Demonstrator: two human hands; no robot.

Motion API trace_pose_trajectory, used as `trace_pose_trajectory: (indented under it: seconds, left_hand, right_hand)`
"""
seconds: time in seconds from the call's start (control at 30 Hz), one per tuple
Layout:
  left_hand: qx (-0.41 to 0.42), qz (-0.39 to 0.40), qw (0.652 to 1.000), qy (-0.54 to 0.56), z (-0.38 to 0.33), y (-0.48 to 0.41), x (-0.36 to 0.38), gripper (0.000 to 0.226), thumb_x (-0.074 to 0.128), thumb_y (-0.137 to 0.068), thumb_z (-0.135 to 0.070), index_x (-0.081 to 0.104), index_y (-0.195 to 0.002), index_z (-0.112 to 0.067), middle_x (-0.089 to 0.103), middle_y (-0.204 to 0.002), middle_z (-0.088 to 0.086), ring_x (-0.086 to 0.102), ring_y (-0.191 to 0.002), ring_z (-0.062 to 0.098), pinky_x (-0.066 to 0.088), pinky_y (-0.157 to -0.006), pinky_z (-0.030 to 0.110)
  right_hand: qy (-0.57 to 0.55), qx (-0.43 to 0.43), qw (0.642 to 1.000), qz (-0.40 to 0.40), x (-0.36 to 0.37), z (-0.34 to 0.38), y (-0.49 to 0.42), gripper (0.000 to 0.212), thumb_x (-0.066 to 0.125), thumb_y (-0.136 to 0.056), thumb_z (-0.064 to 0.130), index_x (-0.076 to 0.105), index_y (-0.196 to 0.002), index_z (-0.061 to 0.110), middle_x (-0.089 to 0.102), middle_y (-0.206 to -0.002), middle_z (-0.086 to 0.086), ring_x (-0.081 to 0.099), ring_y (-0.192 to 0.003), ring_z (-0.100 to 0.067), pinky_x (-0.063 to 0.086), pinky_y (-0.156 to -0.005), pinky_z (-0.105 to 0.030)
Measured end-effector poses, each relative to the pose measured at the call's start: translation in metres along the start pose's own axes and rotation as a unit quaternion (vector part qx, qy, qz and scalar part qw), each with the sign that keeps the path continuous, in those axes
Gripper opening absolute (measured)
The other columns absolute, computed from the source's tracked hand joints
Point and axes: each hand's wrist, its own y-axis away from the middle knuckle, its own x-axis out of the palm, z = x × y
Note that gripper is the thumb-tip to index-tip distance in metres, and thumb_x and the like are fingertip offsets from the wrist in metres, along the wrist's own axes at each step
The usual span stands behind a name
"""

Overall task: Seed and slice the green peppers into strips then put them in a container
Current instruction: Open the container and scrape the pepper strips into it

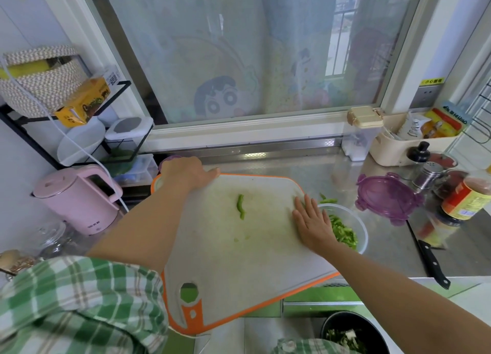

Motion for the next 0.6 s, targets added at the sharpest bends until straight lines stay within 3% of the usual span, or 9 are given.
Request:
trace_pose_trajectory:
  seconds: [0.23,0.3,0.37,0.47,0.53,0.6]
  left_hand:
    - [0.004,-0.007,1.0,-0.007,0.002,0.003,0.001,0.071,0.033,-0.09,-0.072,0.057,-0.125,-0.015,0.061,-0.126,0.004,0.055,-0.118,0.028,0.039,-0.095,0.038]
    - [-0.003,-0.012,1.0,-0.003,0.003,0.002,0.002,0.071,0.034,-0.089,-0.073,0.057,-0.125,-0.016,0.061,-0.127,0.005,0.055,-0.119,0.028,0.04,-0.098,0.038]
    - [-0.006,-0.019,1.0,0.003,0.005,0.002,0.002,0.07,0.035,-0.089,-0.073,0.058,-0.125,-0.017,0.061,-0.126,0.005,0.055,-0.119,0.028,0.039,-0.099,0.038]
    - [-0.001,-0.033,0.999,0.02,0.005,0.003,0.002,0.068,0.036,-0.09,-0.071,0.06,-0.125,-0.017,0.062,-0.126,0.007,0.055,-0.119,0.029,0.038,-0.097,0.037]
    - [-0.003,-0.035,0.999,0.022,0.004,0.004,0.001,0.068,0.036,-0.091,-0.07,0.059,-0.126,-0.017,0.062,-0.127,0.007,0.055,-0.12,0.029,0.038,-0.097,0.037]
    - [-0.005,-0.03,0.999,0.015,0.003,0.004,0.001,0.069,0.035,-0.091,-0.07,0.058,-0.128,-0.016,0.061,-0.128,0.006,0.055,-0.12,0.029,0.037,-0.097,0.038]
  right_hand:
    - [0.0,0.143,0.99,0.012,0.006,-0.039,0.012,0.068,0.011,-0.101,0.051,0.002,-0.154,0.01,-0.013,-0.16,-0.005,-0.012,-0.148,-0.02,-0.004,-0.12,-0.043]
    - [-0.013,0.168,0.986,-0.015,0.003,-0.044,0.015,0.067,0.014,-0.101,0.051,0.001,-0.154,0.012,-0.013,-0.16,-0.006,-0.011,-0.148,-0.021,-0.001,-0.12,-0.043]
    - [-0.034,0.096,0.994,-0.043,0.001,-0.041,0.018,0.064,0.015,-0.1,0.052,-0.001,-0.154,0.021,-0.012,-0.16,-0.001,-0.008,-0.148,-0.017,0.0,-0.12,-0.04]
    - [-0.035,-0.059,0.997,-0.026,0.0,-0.028,0.025,0.076,-0.002,-0.082,0.066,-0.002,-0.15,0.032,-0.009,-0.157,0.014,-0.006,-0.146,-0.006,0.0,-0.118,-0.033]
    - [-0.017,-0.052,0.998,-0.03,0.005,-0.03,0.023,0.073,-0.001,-0.086,0.065,0.002,-0.151,0.033,-0.008,-0.157,0.013,-0.006,-0.147,-0.006,-0.001,-0.118,-0.032]
    - [-0.012,0.029,0.999,-0.034,0.003,-0.034,0.022,0.06,0.011,-0.1,0.053,0.009,-0.153,0.027,-0.007,-0.161,0.004,-0.006,-0.148,-0.012,-0.001,-0.119,-0.036]
